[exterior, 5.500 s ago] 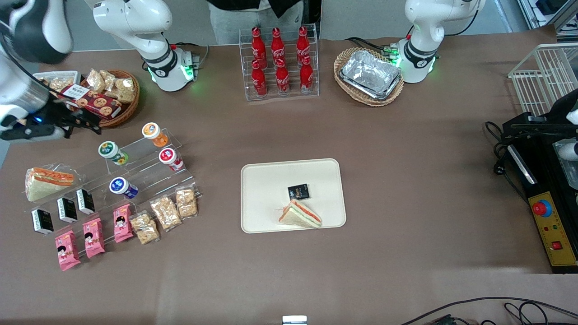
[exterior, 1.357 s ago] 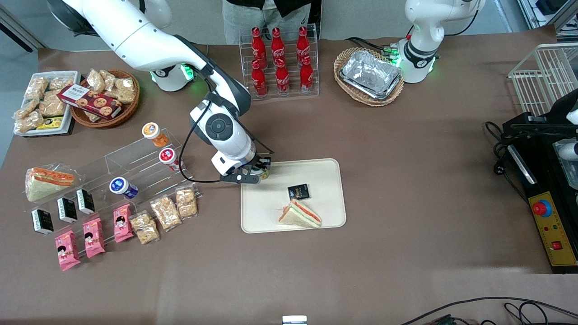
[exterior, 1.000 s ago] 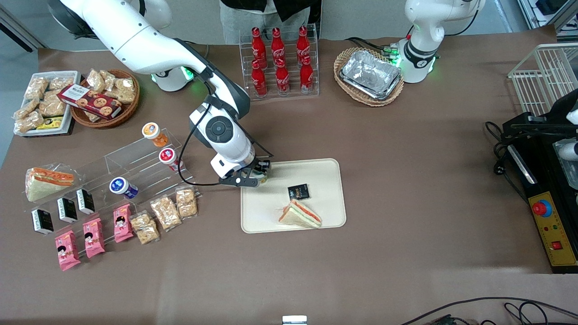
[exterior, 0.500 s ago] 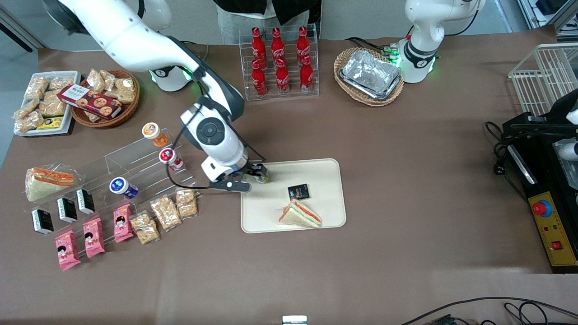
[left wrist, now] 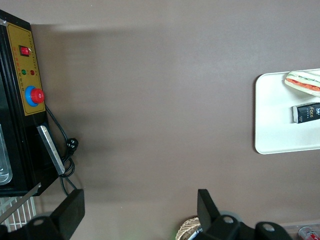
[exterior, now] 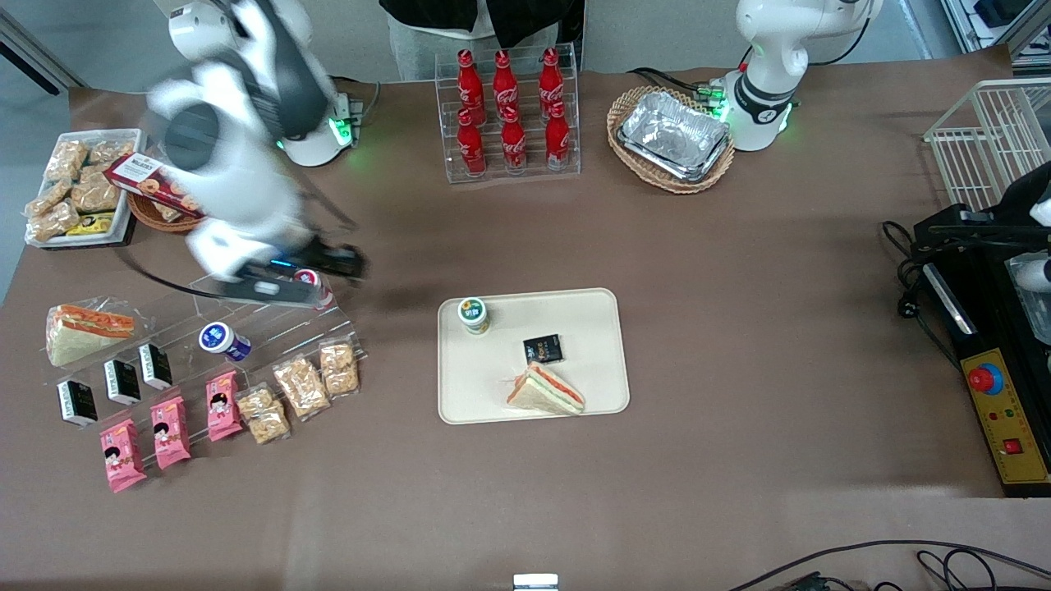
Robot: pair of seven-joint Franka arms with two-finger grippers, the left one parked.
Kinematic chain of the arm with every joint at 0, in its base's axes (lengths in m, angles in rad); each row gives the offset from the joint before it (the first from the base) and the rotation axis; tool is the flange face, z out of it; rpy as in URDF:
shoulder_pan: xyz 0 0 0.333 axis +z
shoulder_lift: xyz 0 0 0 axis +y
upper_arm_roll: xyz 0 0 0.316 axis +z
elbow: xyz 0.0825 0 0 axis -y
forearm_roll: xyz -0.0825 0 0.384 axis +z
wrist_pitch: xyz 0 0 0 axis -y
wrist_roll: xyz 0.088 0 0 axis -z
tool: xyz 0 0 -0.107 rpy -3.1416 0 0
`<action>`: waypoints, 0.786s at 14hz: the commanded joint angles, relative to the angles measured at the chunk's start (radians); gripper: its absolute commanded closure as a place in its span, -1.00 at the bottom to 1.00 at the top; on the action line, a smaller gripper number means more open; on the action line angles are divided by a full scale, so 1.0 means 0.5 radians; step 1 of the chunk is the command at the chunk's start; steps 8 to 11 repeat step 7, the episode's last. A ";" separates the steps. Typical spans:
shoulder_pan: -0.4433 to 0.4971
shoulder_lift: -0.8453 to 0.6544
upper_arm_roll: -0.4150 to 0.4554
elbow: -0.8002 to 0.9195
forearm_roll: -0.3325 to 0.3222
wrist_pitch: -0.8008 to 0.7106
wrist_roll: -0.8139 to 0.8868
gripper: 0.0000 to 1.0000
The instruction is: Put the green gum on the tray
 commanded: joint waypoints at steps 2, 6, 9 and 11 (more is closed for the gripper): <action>-0.005 -0.197 -0.540 0.051 0.076 -0.280 -0.740 -0.97; -0.020 -0.173 -0.771 0.153 0.073 -0.299 -1.107 -0.98; -0.023 -0.176 -0.774 0.150 0.070 -0.302 -1.101 -0.98; -0.023 -0.176 -0.774 0.150 0.070 -0.302 -1.101 -0.98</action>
